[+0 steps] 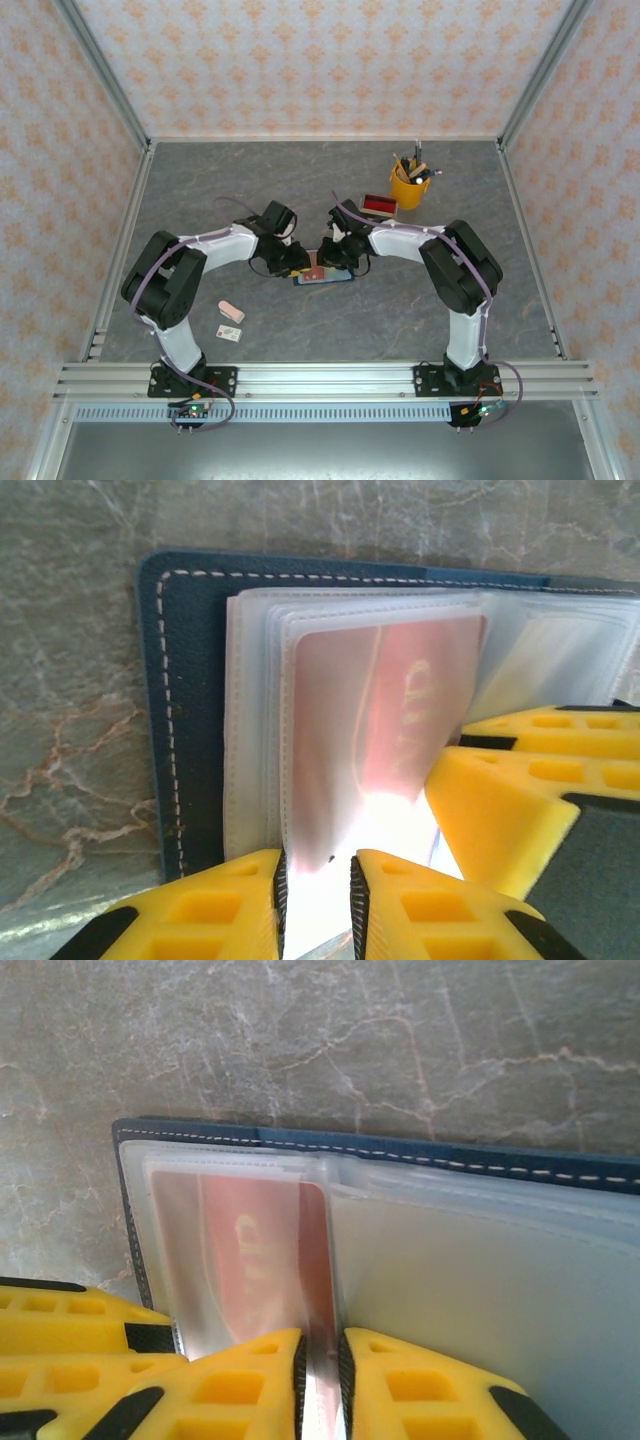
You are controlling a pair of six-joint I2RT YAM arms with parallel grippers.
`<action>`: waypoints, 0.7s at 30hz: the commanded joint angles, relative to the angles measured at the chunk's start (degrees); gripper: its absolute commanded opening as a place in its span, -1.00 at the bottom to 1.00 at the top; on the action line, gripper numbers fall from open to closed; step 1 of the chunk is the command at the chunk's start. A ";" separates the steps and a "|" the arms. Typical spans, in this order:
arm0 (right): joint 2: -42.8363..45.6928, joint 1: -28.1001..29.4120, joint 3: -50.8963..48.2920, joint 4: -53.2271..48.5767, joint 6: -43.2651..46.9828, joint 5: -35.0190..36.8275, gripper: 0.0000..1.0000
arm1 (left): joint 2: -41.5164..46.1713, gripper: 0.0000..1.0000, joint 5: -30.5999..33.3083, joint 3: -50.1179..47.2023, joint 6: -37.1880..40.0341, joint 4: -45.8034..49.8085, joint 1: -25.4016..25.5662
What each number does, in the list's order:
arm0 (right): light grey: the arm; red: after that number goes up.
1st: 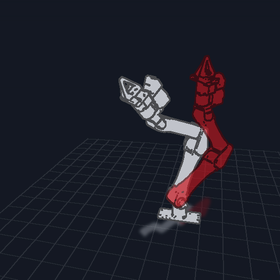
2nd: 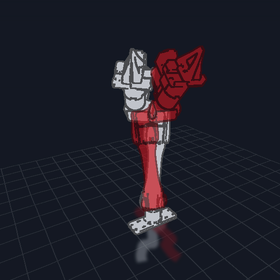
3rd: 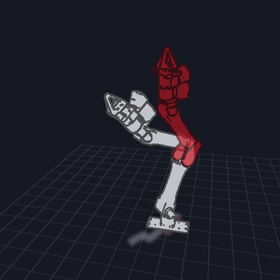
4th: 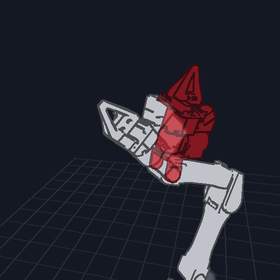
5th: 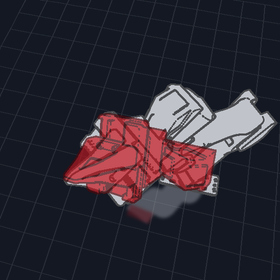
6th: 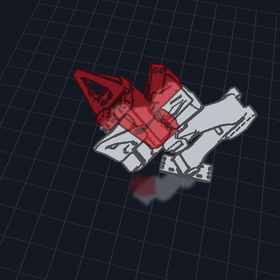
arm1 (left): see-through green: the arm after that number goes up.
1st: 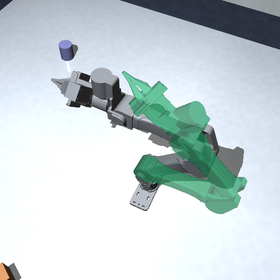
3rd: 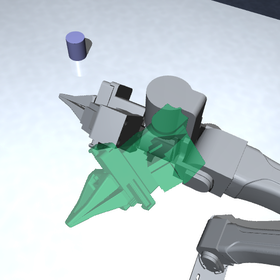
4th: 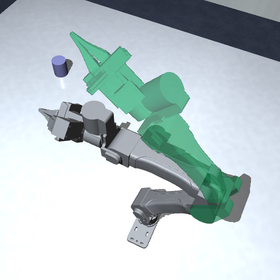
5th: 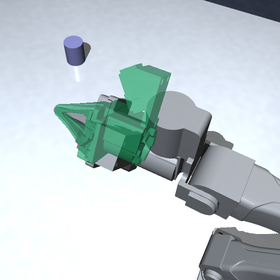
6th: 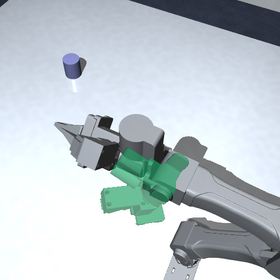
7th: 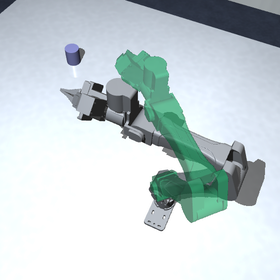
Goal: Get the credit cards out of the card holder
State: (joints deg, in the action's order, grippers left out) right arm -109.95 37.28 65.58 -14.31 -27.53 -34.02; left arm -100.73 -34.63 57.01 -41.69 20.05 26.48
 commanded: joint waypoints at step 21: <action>3.28 0.35 -4.23 3.54 -3.94 0.47 -0.51 | 2.40 -0.56 -6.59 -2.04 -1.45 -10.88 0.46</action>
State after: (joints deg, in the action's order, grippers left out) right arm -107.68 37.08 62.43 -10.68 -30.92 -33.39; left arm -97.27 -38.33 55.27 -42.04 15.51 26.52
